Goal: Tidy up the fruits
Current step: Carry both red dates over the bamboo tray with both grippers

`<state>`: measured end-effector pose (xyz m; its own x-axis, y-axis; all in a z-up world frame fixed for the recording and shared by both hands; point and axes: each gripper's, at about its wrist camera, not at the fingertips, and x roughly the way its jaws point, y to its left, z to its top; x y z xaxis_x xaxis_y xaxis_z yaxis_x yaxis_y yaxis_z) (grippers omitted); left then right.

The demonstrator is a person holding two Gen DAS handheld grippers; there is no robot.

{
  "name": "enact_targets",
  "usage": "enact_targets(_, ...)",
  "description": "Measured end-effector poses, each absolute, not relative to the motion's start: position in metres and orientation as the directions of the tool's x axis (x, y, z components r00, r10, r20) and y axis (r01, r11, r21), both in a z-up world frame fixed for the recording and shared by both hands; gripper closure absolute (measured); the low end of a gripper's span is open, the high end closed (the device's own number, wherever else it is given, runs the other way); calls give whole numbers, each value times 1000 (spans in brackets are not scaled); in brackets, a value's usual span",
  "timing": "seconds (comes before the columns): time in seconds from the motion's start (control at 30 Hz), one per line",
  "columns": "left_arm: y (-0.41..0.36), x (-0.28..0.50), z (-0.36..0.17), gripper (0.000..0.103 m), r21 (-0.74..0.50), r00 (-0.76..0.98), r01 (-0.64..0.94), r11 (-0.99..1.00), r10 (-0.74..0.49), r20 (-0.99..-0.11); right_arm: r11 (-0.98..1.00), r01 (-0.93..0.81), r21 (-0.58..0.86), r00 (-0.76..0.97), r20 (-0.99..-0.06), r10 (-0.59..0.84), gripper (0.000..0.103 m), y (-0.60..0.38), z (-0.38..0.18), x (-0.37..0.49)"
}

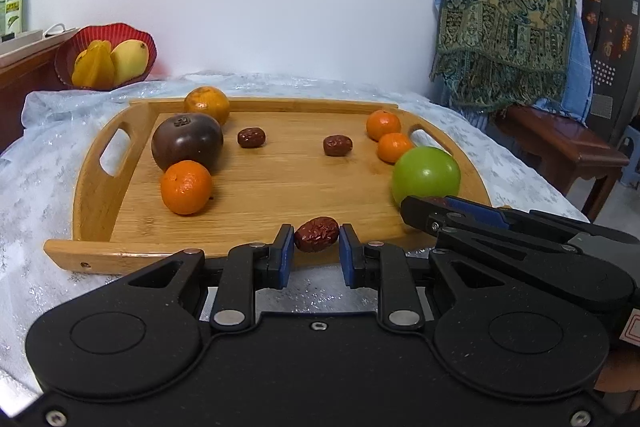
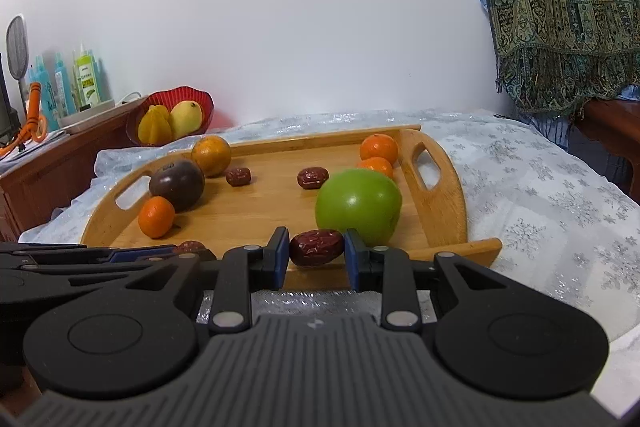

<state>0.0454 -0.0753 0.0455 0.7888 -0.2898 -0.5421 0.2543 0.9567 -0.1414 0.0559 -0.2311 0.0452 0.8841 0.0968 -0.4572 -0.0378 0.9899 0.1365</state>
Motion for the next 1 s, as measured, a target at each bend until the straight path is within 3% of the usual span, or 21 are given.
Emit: enact_targets(1.0, -56, 114, 78, 81, -168, 804, 224, 960, -279, -525, 987, -23, 160, 914, -396, 85, 70, -213, 71, 109)
